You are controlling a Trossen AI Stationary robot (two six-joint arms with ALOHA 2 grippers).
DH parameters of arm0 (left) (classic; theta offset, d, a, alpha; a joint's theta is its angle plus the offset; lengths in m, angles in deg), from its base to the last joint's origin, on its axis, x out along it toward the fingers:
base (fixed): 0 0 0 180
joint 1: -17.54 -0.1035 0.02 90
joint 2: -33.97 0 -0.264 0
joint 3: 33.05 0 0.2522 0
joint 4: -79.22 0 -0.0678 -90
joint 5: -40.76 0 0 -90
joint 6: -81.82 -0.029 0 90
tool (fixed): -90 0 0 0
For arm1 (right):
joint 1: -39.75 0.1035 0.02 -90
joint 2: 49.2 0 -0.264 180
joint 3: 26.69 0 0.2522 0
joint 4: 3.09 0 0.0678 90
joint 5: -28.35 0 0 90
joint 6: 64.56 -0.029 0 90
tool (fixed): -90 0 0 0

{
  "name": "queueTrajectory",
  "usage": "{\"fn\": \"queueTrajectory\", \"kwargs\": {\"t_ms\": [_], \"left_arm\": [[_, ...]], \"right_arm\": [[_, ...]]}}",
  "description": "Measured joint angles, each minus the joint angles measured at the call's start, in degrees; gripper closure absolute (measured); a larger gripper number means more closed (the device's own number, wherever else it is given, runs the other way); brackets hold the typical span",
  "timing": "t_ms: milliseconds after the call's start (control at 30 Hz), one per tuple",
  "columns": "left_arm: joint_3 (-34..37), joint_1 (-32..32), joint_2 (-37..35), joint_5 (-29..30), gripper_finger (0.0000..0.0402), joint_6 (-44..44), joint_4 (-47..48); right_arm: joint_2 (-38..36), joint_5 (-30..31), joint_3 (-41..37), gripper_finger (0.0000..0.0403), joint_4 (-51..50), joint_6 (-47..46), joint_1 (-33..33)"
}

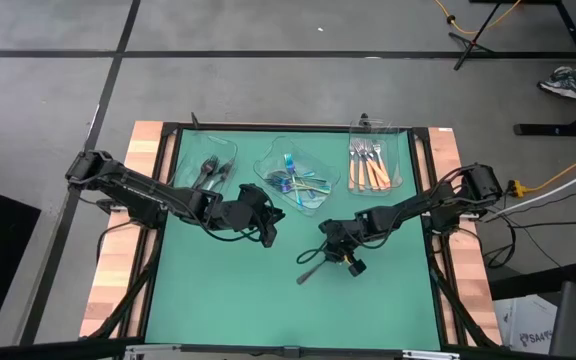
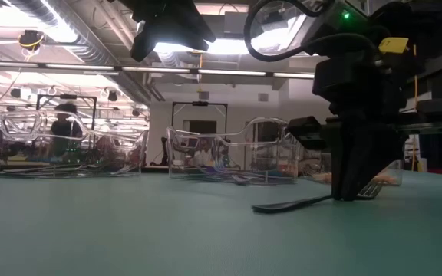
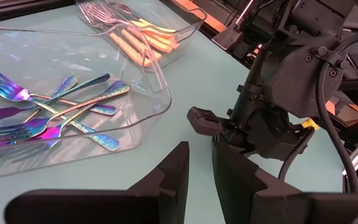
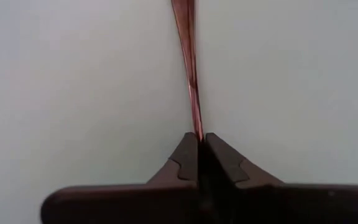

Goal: Sort silverware by color (type)
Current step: Put the black fork into the left transparent bin

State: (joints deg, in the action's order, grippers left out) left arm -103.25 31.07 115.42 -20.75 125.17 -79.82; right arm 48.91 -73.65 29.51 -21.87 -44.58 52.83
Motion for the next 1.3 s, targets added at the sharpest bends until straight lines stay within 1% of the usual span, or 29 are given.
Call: {"fn": "queueTrajectory", "kwargs": {"t_ms": [167,367,533,700,800,967,1167,1300], "left_arm": [[0.00,0.00,0.00,-1.03,0.0337,0.01,0.00],[0.00,0.00,0.00,-5.82,0.0337,0.04,0.00],[0.00,0.00,0.00,-12.11,0.0337,0.24,0.02],[0.00,0.14,-0.02,-20.04,0.0337,2.07,0.30],[0.00,0.50,-0.02,-23.03,0.0337,3.88,1.01],[0.00,1.36,-0.02,-23.90,0.0337,7.26,1.29],[0.00,1.86,-0.02,-23.97,0.0337,11.01,1.48],[0.00,1.90,-0.02,-24.00,0.0337,14.06,3.70]], "right_arm": [[0.04,0.06,0.19,0.0397,1.69,-1.90,0.00],[0.36,0.37,2.99,0.0400,0.55,-2.16,0.07],[0.48,1.06,6.54,0.0401,0.54,-2.16,0.07],[0.45,2.21,10.16,0.0402,0.58,-2.14,0.04],[0.39,4.77,12.31,0.0402,0.52,-1.44,0.06],[0.35,7.50,16.36,0.0402,0.61,1.31,0.02],[0.28,7.55,21.16,0.0402,0.65,4.76,0.02],[0.26,7.53,23.78,0.0402,0.60,6.94,0.02]]}}
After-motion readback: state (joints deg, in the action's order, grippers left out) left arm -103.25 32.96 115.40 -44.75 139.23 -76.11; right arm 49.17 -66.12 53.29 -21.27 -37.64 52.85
